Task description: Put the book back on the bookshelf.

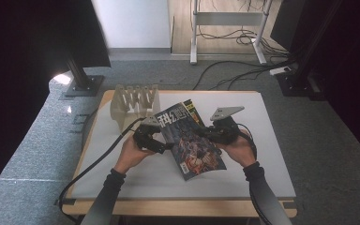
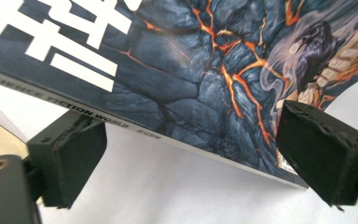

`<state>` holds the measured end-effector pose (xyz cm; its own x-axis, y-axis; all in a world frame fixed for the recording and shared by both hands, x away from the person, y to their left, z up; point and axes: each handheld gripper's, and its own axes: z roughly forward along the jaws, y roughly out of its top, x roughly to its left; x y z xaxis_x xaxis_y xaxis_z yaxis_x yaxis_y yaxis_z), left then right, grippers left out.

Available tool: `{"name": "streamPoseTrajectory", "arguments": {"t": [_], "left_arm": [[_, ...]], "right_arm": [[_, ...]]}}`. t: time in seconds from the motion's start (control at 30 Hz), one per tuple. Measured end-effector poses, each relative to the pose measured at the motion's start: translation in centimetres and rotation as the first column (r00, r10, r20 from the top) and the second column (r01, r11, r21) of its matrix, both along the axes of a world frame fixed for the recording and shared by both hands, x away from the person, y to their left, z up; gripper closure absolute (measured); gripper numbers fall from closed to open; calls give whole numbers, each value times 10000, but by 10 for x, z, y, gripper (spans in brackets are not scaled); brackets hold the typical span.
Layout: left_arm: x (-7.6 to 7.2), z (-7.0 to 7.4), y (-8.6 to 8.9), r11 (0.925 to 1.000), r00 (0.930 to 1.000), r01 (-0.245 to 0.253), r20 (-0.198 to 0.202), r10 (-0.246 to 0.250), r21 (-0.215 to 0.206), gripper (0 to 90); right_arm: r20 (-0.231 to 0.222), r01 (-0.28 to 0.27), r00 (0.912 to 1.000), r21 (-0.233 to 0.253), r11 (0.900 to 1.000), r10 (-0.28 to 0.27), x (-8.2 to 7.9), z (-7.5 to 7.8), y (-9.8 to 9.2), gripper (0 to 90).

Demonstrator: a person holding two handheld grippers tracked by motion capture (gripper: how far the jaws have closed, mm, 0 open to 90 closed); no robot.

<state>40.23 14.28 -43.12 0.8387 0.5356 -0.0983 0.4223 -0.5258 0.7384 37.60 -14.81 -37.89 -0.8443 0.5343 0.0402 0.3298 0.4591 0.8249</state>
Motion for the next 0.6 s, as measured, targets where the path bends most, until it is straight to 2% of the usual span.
{"name": "streamPoseTrajectory", "arguments": {"t": [0.1, 0.23, 0.3, 0.37, 0.43, 0.47, 0.6], "left_arm": [[0, 4, 0, 10000, 10000, -49, -4, 49, 1, 153], [0, 4, -1, 9992, 9993, -307, 234, 301, 270, 234], [4, 2, 0, 9999, 9995, -78, -321, 81, 92, 301], [7, -1, -2, 10000, 9968, 76, -800, -74, 13, 333], [8, -4, -5, 9997, 9945, 251, -1018, -254, -36, 393], [8, -5, -6, 9996, 9945, 295, -1004, -294, -2, 435], [8, 1, -5, 9988, 9927, 475, -1100, -488, -149, 556]], "right_arm": [[74, -41, 10000, -72, 10000, 42, 0, -1, -2, 809], [93, -11, 10000, -48, 10000, 11, 0, -3, -4, 808], [104, 12, 9999, -58, 10000, -11, 0, -4, -4, 808], [112, -42, 9999, 20, 10000, 41, 1, -4, -4, 809], [137, -111, 9998, 89, 9999, 110, 1, -5, -4, 810], [133, -168, 9998, 99, 9998, 166, 1, -4, -3, 811], [221, -157, 9996, -171, 9997, 161, 0, -3, -2, 810]]}}
